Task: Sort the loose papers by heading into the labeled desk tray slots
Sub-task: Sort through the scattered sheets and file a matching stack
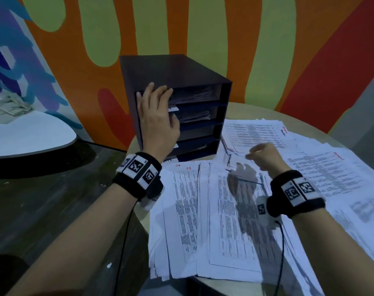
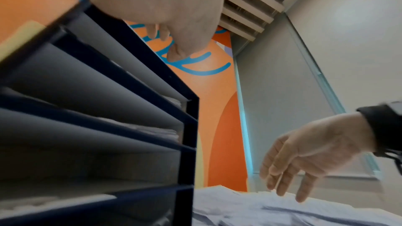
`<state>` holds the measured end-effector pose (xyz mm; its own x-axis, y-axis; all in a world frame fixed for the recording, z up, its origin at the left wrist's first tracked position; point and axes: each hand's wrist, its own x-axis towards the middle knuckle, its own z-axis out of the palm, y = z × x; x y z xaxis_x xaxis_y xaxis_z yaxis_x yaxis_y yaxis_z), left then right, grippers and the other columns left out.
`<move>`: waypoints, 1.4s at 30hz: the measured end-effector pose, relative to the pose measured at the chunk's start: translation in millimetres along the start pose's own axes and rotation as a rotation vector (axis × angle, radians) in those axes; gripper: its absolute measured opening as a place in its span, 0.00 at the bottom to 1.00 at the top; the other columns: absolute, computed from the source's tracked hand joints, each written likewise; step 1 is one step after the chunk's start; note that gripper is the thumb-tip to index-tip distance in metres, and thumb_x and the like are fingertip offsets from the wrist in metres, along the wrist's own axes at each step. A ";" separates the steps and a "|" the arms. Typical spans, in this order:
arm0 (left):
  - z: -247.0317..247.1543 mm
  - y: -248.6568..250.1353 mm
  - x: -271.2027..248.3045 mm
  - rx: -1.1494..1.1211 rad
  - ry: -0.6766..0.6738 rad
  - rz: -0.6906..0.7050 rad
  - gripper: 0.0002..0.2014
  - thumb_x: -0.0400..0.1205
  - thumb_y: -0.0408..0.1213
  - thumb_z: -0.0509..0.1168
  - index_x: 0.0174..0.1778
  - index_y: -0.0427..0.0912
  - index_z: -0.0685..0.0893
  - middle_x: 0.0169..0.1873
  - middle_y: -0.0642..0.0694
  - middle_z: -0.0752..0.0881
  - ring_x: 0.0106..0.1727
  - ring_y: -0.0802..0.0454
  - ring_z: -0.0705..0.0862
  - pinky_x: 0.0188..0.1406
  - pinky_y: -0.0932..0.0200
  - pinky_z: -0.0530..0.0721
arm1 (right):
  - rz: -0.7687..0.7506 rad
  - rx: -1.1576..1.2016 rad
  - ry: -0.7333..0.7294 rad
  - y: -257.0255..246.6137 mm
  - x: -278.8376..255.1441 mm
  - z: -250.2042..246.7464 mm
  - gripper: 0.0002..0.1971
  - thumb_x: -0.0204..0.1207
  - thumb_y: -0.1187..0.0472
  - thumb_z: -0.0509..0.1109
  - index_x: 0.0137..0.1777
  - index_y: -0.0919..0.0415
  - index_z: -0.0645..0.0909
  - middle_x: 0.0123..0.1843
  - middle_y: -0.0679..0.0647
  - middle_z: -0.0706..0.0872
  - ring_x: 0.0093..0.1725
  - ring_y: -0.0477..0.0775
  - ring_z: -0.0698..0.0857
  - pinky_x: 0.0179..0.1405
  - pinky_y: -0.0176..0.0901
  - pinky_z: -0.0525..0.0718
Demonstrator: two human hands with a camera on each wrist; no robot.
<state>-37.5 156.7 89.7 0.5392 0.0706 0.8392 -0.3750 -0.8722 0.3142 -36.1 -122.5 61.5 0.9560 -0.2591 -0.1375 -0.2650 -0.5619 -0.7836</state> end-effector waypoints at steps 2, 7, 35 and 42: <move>9.8 16.4 -15.1 -0.099 -0.042 0.027 0.22 0.76 0.31 0.65 0.68 0.38 0.79 0.67 0.42 0.78 0.76 0.43 0.66 0.80 0.42 0.62 | 0.036 -0.105 0.030 22.6 -2.7 -15.2 0.21 0.75 0.69 0.74 0.67 0.76 0.79 0.55 0.68 0.86 0.43 0.59 0.83 0.37 0.43 0.79; 43.8 38.7 -42.8 -0.275 -0.600 -0.208 0.16 0.81 0.32 0.67 0.65 0.39 0.81 0.58 0.44 0.83 0.62 0.46 0.79 0.63 0.53 0.78 | 0.109 -0.492 -0.067 66.4 -13.7 -36.7 0.36 0.78 0.54 0.72 0.80 0.68 0.64 0.79 0.67 0.70 0.77 0.67 0.69 0.73 0.59 0.72; 112.9 56.9 -71.6 -0.072 -1.068 -0.467 0.05 0.75 0.25 0.67 0.45 0.31 0.84 0.45 0.36 0.86 0.48 0.39 0.87 0.35 0.55 0.79 | 0.153 -0.802 -0.374 93.9 -44.7 -29.9 0.44 0.83 0.45 0.62 0.86 0.61 0.38 0.85 0.69 0.39 0.85 0.71 0.41 0.81 0.67 0.50; 116.1 50.5 -71.3 -0.214 -0.844 -0.458 0.17 0.75 0.25 0.68 0.24 0.43 0.71 0.31 0.46 0.77 0.36 0.47 0.77 0.37 0.59 0.74 | 0.158 -0.803 -0.382 91.6 -46.2 -30.1 0.44 0.83 0.44 0.62 0.86 0.62 0.38 0.85 0.70 0.39 0.84 0.71 0.41 0.81 0.66 0.50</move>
<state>-7.4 51.4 -5.7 0.9969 -0.0615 0.0497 -0.0789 -0.7348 0.6736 -108.3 -185.7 14.3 0.8398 -0.1813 -0.5118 -0.2675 -0.9584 -0.0994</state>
